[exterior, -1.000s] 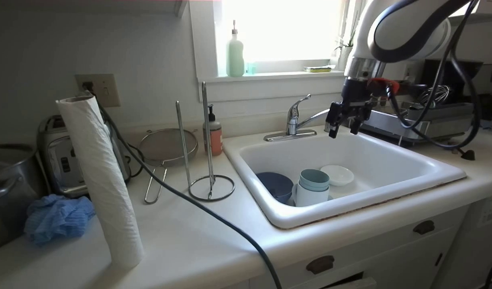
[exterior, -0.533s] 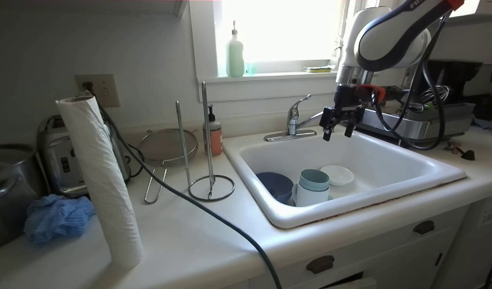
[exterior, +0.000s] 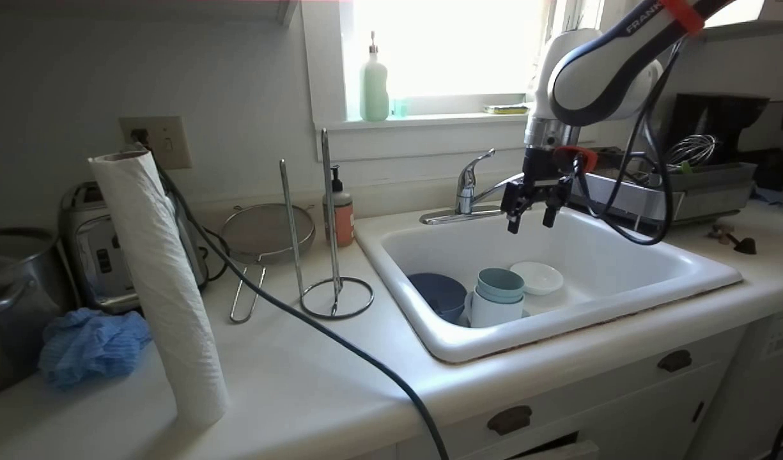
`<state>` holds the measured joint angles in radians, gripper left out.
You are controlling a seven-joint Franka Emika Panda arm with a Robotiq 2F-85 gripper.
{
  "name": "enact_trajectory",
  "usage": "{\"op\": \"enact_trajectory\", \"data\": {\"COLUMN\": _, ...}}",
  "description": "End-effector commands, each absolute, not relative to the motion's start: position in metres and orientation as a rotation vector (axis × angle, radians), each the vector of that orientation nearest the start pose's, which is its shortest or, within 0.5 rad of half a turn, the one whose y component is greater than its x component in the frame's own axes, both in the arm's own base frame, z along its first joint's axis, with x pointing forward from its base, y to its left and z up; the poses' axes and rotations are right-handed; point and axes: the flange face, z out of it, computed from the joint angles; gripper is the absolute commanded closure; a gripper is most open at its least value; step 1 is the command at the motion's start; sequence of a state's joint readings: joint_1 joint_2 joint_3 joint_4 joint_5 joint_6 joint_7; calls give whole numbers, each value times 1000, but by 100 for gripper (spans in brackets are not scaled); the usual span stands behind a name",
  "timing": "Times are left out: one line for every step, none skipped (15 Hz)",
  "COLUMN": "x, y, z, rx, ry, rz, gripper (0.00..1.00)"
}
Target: Stack the blue cup in the already stacked cups
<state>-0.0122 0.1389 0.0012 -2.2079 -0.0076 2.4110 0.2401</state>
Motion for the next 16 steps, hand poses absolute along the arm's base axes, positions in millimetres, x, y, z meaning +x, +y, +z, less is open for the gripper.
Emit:
{"op": "enact_trajectory", "data": {"x": 595, "y": -6, "z": 299, "rx": -3132, "ry": 482, "rz": -17, "gripper": 0}}
{"op": "enact_trajectory", "data": {"x": 604, "y": -5, "z": 295, "rx": -3123, "ry": 500, "rz": 0, "gripper": 0}}
{"op": "enact_trajectory", "data": {"x": 612, "y": -4, "z": 289, "rx": -3123, "ry": 503, "rz": 20, "gripper": 0}}
{"op": "enact_trajectory", "data": {"x": 621, "y": -3, "z": 282, "rx": -3121, "ry": 495, "rz": 63, "gripper": 0}}
{"op": "enact_trajectory", "data": {"x": 627, "y": -2, "z": 274, "rx": -3125, "ry": 494, "rz": 99, "gripper": 0}}
{"op": "enact_trajectory", "data": {"x": 633, "y": 1, "z": 266, "rx": -3122, "ry": 488, "rz": 143, "gripper": 0}}
{"op": "enact_trajectory", "data": {"x": 638, "y": 3, "z": 258, "rx": -3126, "ry": 480, "rz": 179, "gripper": 0}}
{"op": "enact_trajectory", "data": {"x": 642, "y": 6, "z": 251, "rx": -3130, "ry": 469, "rz": 216, "gripper": 0}}
{"op": "enact_trajectory", "data": {"x": 646, "y": 9, "z": 244, "rx": -3130, "ry": 461, "rz": 244, "gripper": 0}}
{"op": "enact_trajectory", "data": {"x": 649, "y": 13, "z": 234, "rx": -3138, "ry": 457, "rz": 265, "gripper": 0}}
{"op": "enact_trajectory", "data": {"x": 652, "y": 16, "z": 227, "rx": -3146, "ry": 451, "rz": 289, "gripper": 0}}
{"op": "enact_trajectory", "data": {"x": 654, "y": 18, "z": 220, "rx": -3156, "ry": 445, "rz": 305, "gripper": 0}}
{"op": "enact_trajectory", "data": {"x": 656, "y": 21, "z": 212, "rx": -3160, "ry": 441, "rz": 321, "gripper": 0}}
{"op": "enact_trajectory", "data": {"x": 658, "y": 22, "z": 205, "rx": -3169, "ry": 444, "rz": 332, "gripper": 0}}
{"op": "enact_trajectory", "data": {"x": 660, "y": 23, "z": 198, "rx": -3174, "ry": 445, "rz": 345, "gripper": 0}}
{"op": "enact_trajectory", "data": {"x": 662, "y": 24, "z": 192, "rx": -3179, "ry": 450, "rz": 350, "gripper": 0}}
